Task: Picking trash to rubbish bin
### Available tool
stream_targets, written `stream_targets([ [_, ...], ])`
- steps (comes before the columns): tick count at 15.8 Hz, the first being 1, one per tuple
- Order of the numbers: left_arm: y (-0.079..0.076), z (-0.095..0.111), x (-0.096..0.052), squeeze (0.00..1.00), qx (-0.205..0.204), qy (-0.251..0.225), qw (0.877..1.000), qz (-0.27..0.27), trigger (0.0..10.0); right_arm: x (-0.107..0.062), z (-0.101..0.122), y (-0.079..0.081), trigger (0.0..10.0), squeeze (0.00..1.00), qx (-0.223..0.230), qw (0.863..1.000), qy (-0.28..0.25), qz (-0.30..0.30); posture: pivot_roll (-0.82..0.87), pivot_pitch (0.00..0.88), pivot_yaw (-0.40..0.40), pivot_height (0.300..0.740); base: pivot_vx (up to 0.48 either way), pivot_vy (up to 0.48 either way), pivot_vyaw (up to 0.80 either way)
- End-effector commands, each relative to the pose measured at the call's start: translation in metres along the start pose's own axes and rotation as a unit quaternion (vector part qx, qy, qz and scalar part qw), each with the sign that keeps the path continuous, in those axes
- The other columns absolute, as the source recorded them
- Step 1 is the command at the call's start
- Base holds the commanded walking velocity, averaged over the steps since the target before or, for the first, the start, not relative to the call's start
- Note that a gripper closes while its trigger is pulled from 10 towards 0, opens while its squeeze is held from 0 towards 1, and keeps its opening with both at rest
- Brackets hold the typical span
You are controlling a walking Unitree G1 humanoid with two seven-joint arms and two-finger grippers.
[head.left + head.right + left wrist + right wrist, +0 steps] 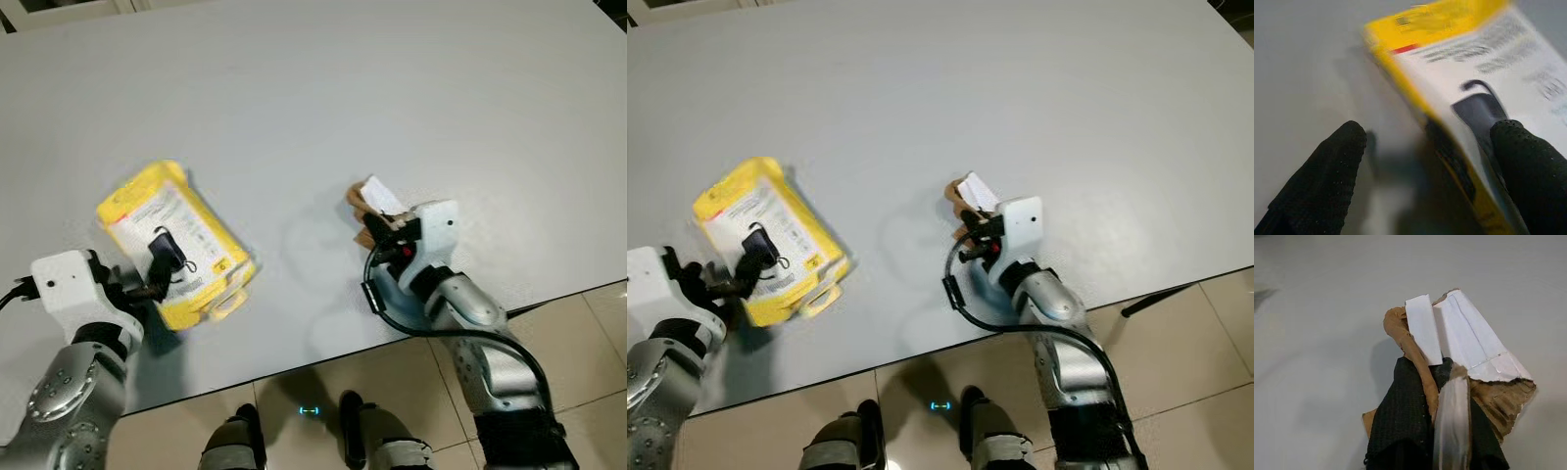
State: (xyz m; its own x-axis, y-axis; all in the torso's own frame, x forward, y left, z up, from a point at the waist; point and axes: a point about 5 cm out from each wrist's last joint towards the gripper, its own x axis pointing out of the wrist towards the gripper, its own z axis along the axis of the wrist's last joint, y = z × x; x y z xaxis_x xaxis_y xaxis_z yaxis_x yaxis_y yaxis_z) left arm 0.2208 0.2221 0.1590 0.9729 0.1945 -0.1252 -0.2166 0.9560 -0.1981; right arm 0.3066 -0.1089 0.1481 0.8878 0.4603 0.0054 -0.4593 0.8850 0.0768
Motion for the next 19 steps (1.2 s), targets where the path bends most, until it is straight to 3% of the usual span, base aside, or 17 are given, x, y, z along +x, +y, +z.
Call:
stream_targets([
  [1,0.001,0.001,-0.002,0.0,0.005,-0.011,1.0,0.019,10.0,0.0,-0.012,0.002,10.0,0.0,0.008,1.0,0.025,0.007,0.04,0.267,-0.019,0.74,0.0,0.0,0.0],
  [9,-0.013,-0.018,0.027,0.0,-0.047,-0.001,0.999,0.022,10.0,0.007,-0.004,-0.004,10.0,0.0,-0.008,1.0,0.015,0.017,-0.01,0.236,-0.054,0.74,0.0,0.0,0.0],
  [13,-0.011,-0.032,0.04,0.0,-0.118,0.017,0.993,0.027,10.0,0.005,-0.004,-0.003,10.0,0.0,-0.008,1.0,0.014,0.018,-0.03,0.232,-0.054,0.74,0.0,0.0,0.0],
  [14,-0.011,-0.036,0.041,0.0,-0.12,0.022,0.992,0.025,0.0,0.005,-0.004,-0.003,10.0,0.0,-0.008,1.0,0.014,0.018,-0.03,0.233,-0.053,0.74,0.0,0.0,0.0],
  [19,-0.011,-0.046,0.04,0.0,-0.127,0.034,0.991,0.018,0.0,0.002,-0.005,-0.004,10.0,0.0,-0.009,1.0,0.016,0.016,-0.03,0.238,-0.051,0.74,0.0,0.0,0.0],
])
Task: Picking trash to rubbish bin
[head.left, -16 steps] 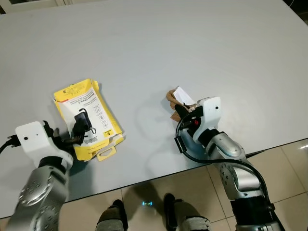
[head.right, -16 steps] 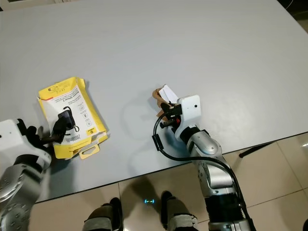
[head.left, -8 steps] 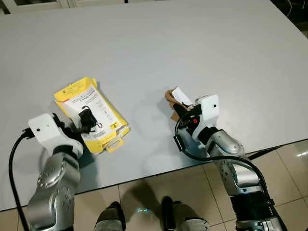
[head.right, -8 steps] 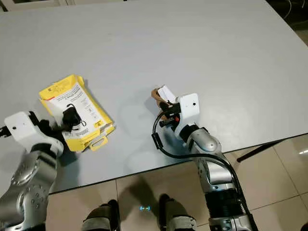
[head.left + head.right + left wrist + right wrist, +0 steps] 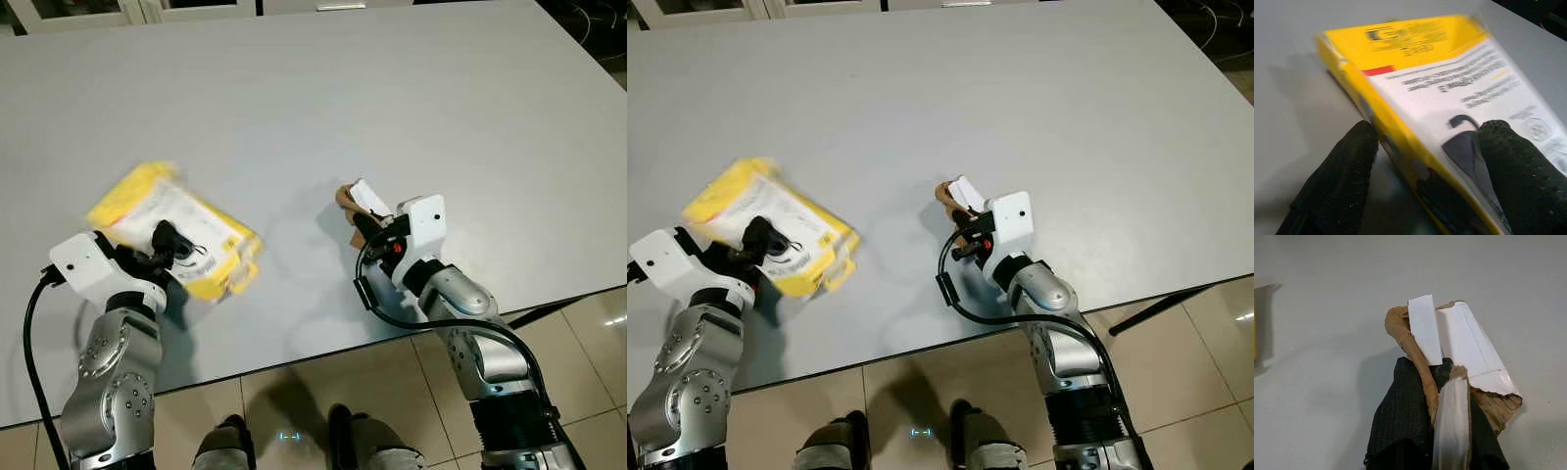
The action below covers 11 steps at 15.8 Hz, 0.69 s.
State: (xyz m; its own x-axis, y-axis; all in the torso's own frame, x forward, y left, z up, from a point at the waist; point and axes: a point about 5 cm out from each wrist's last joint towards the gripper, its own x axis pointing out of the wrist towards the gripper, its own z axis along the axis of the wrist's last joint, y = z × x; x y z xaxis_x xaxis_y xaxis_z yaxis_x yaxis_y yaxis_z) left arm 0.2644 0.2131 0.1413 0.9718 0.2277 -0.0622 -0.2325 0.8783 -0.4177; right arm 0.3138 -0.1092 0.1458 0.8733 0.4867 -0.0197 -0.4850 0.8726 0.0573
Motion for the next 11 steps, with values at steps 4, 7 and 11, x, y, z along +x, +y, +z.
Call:
stream_targets([
  [4,0.012,-0.029,-0.0057,0.0,-0.013,0.066,0.998,0.017,0.0,-0.0037,-0.0029,0.0,10.0,0.0,0.001,1.0,0.004,0.003,-0.03,0.238,-0.051,0.74,0.0,0.0,0.0],
  [7,0.0112,-0.03,-0.0067,0.0,-0.016,0.066,0.998,0.012,0.0,-0.0043,-0.0027,-0.0006,10.0,0.0,-0.001,1.0,0.004,0.002,-0.04,0.241,-0.053,0.74,0.0,0.0,0.0],
  [11,0.0101,-0.0301,-0.0077,0.0,-0.016,0.063,0.998,0.006,0.0,-0.0058,-0.0031,-0.0008,10.0,0.0,-0.001,1.0,0.006,0.002,-0.04,0.245,-0.054,0.74,0.0,0.0,0.0],
])
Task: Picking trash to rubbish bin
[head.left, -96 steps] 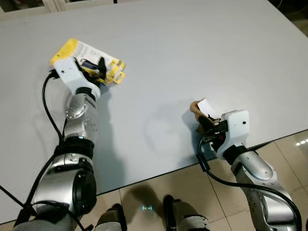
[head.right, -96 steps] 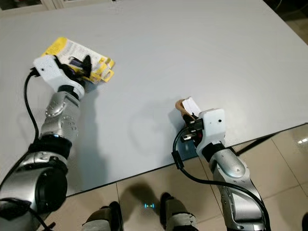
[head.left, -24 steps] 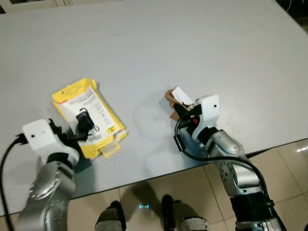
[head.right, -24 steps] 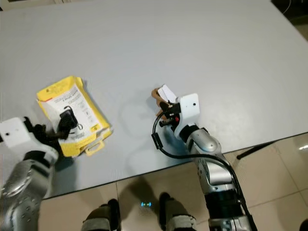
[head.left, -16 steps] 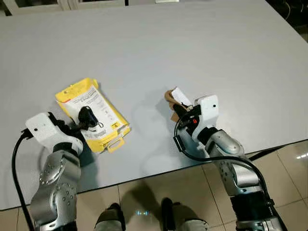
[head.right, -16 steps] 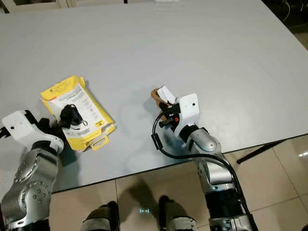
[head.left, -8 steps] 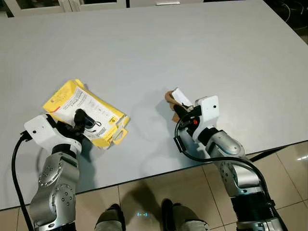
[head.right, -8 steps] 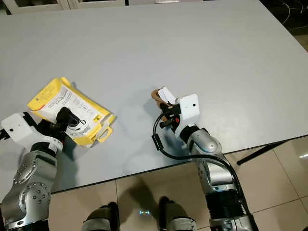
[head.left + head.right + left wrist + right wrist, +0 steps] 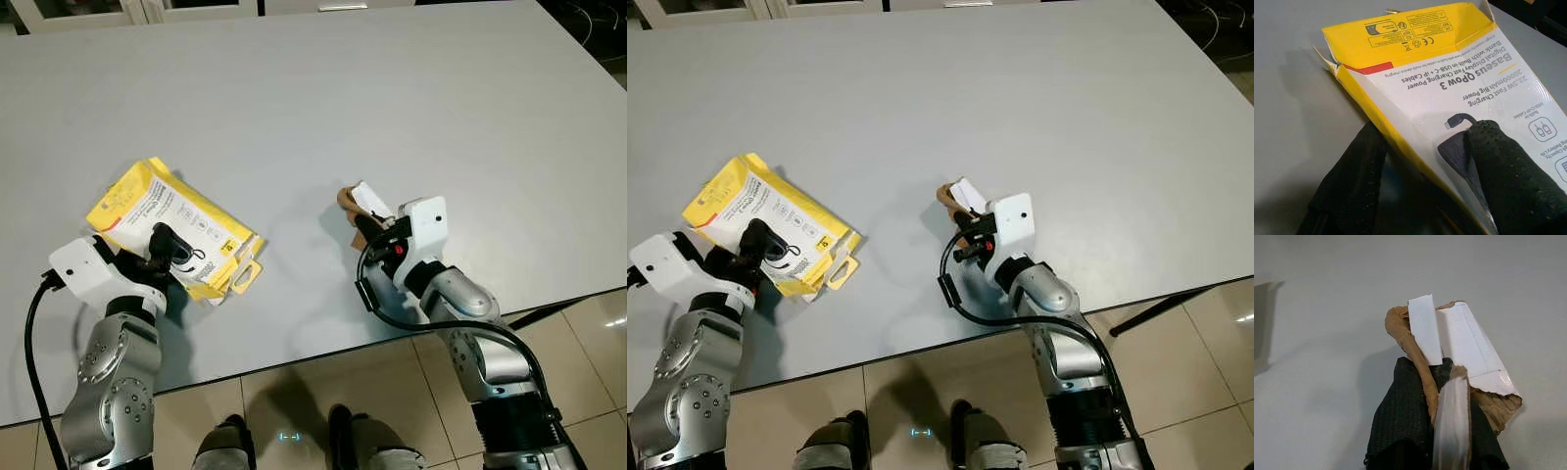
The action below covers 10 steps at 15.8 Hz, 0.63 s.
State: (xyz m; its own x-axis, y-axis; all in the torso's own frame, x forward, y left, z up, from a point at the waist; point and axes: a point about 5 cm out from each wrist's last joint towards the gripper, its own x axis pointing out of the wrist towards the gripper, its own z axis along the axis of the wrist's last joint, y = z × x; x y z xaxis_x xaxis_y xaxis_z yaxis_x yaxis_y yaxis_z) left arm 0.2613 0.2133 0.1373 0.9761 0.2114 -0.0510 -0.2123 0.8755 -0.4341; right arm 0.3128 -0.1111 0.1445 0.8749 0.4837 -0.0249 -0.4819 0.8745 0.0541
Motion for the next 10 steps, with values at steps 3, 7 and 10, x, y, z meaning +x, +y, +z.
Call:
stream_targets([
  [3,0.0073,-0.0263,-0.006,0.0,-0.007,0.063,0.998,0.013,0.0,-0.0045,-0.0019,0.0001,10.0,0.0,0.0,1.0,0.004,0.004,-0.04,0.247,-0.055,0.74,0.0,0.0,0.0],
  [7,0.0068,-0.0254,-0.0067,0.0,-0.008,0.059,0.998,0.008,0.0,-0.0045,-0.0025,0.0002,10.0,0.0,0.0,1.0,0.005,0.005,-0.04,0.249,-0.056,0.74,0.0,0.0,0.0],
  [10,0.006,-0.0235,-0.0073,0.0,-0.008,0.053,0.999,0.005,0.0,-0.0046,-0.0026,0.0004,10.0,0.0,0.0,1.0,0.005,0.004,-0.04,0.249,-0.056,0.74,0.0,0.0,0.0],
])
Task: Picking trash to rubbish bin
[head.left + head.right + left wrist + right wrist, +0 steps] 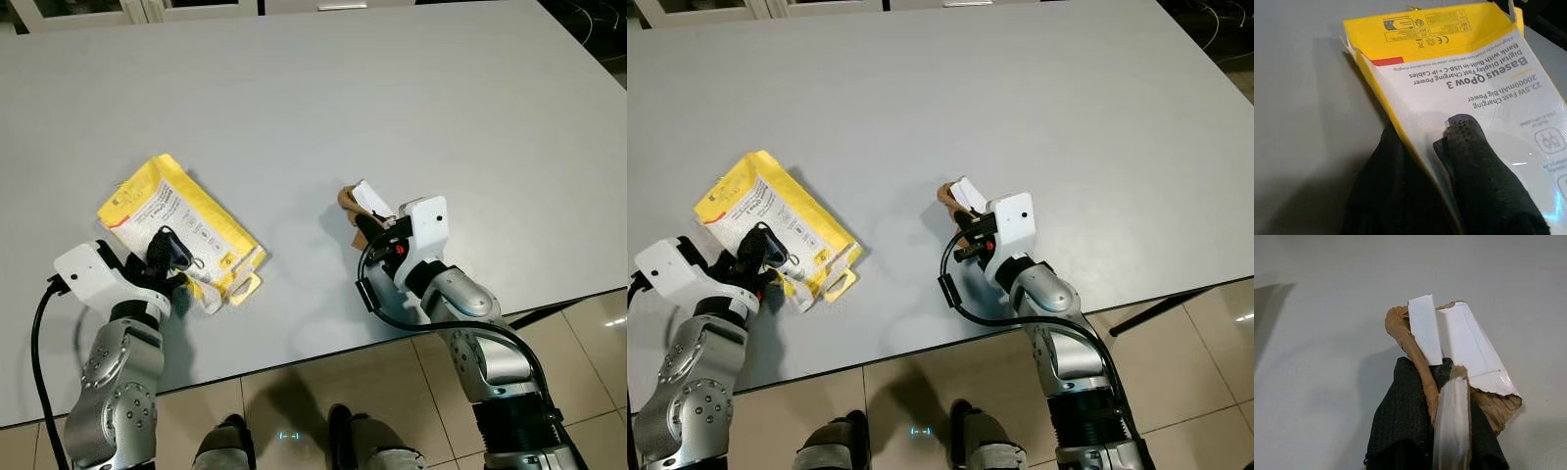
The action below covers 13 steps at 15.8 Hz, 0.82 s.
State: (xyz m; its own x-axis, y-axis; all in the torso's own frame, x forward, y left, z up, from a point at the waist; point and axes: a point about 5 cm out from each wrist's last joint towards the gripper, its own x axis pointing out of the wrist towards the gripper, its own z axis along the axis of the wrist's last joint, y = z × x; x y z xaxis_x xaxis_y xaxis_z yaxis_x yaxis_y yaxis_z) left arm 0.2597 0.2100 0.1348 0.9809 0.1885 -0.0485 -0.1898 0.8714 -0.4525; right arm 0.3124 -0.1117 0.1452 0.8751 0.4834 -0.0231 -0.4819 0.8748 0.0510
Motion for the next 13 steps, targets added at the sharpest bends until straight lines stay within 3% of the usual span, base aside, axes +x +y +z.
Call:
stream_targets([
  [1,0.007,-0.018,-0.005,0.0,0.003,0.045,0.999,0.015,0.0,-0.004,-0.003,0.001,10.0,0.0,0.002,1.0,0.006,0.004,-0.04,0.249,-0.056,0.74,0.0,0.0,0.0],
  [4,0.003,-0.012,-0.004,0.0,0.027,0.025,0.999,0.0,0.0,-0.003,-0.003,0.001,10.0,0.0,0.003,1.0,0.005,0.004,-0.04,0.248,-0.057,0.74,0.0,0.0,0.0],
  [5,-0.002,-0.005,-0.005,0.0,0.058,0.004,0.998,-0.02,0.0,-0.002,-0.002,0.001,10.0,0.0,0.003,1.0,0.004,0.004,-0.03,0.243,-0.059,0.74,0.0,0.0,0.0],
  [13,-0.019,0.012,-0.01,0.0,0.13,-0.028,0.988,-0.081,0.0,0.012,0.004,0.002,10.0,0.0,0.009,1.0,-0.015,0.004,-0.01,0.192,-0.053,0.74,0.0,0.0,0.0],
])
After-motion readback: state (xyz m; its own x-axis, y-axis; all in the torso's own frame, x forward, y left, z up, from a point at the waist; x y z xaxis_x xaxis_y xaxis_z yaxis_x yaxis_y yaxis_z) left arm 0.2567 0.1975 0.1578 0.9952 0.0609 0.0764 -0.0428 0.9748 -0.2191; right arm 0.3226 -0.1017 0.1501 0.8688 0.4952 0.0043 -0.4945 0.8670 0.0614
